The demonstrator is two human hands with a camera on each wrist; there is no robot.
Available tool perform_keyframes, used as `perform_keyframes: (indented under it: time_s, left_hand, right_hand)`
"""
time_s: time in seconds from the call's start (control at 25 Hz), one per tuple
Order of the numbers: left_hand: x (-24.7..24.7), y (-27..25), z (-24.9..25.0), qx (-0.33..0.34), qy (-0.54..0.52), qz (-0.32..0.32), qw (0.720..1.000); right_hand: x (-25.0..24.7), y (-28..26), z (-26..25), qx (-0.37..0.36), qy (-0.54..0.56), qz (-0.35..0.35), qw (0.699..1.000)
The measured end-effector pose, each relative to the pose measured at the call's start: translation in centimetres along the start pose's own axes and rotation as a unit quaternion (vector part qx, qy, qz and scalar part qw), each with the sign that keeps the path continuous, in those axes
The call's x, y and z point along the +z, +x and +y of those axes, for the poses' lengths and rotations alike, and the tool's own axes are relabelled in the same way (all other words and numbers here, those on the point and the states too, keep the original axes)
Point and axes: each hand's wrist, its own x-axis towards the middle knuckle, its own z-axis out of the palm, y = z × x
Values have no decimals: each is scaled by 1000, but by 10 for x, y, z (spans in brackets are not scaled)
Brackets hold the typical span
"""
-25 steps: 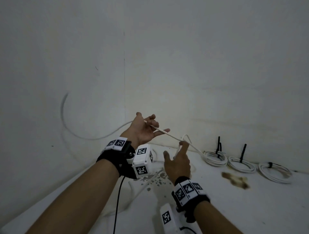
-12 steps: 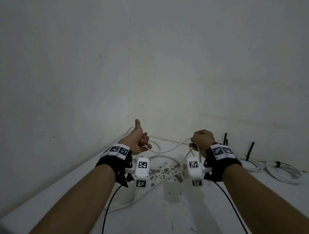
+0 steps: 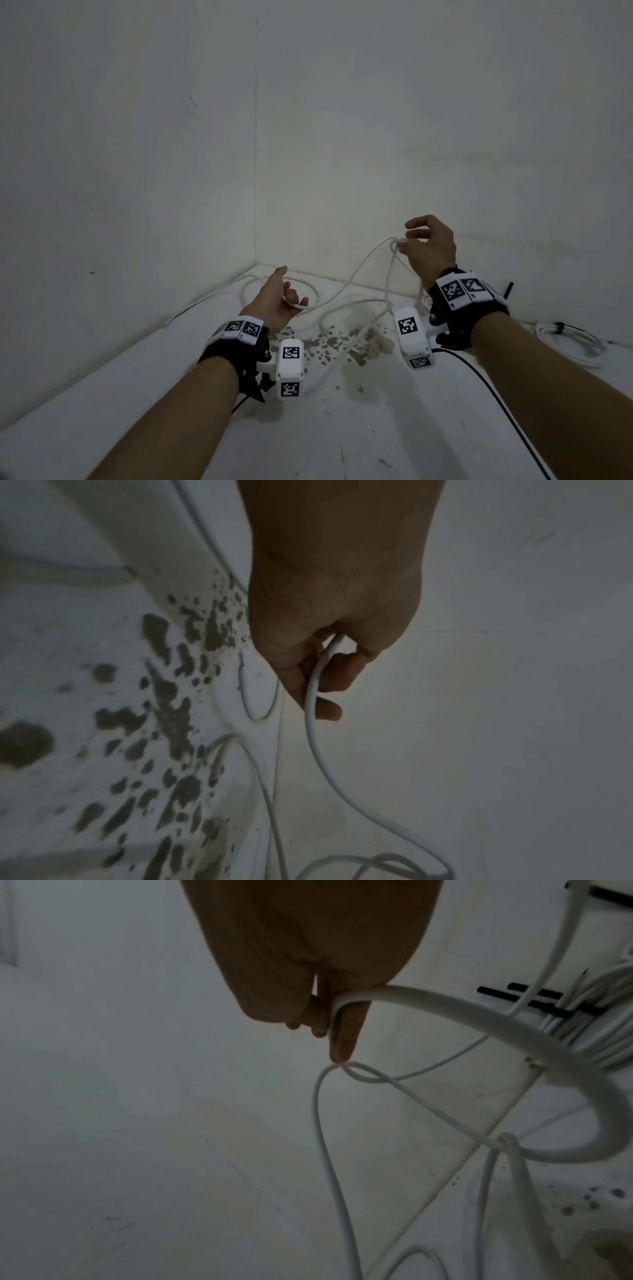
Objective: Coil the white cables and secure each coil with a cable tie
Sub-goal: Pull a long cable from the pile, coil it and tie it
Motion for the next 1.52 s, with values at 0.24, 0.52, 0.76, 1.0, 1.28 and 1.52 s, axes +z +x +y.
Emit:
perform_keyframes:
  time_s: [0.24,0.52,0.76,1.0,1.28,1.52]
  left_hand:
    - [1,8,-34,-4,-23,-39,999]
    - [-4,12,-49,-26,-7,-42,999]
    - [-13,13,-34,-40,11,-37,998]
    - [-11,-6,-13,-66,83,3,994]
    - [23,-20,21,6,191,19,981]
    - [36,-23,29,42,304,-1,952]
  right_hand:
    - [-14,5,16,-27,-48,11,998]
    - [-19,-30,35,-93,-304,-319,893]
    - [20,-76,56,-146,-423,-519,728]
    - [32,-75,62,-125,-452,-548,693]
    - [23,-45,65,-94,-537,-295,785]
    - [21,-21,64,-37,-463,-289,837]
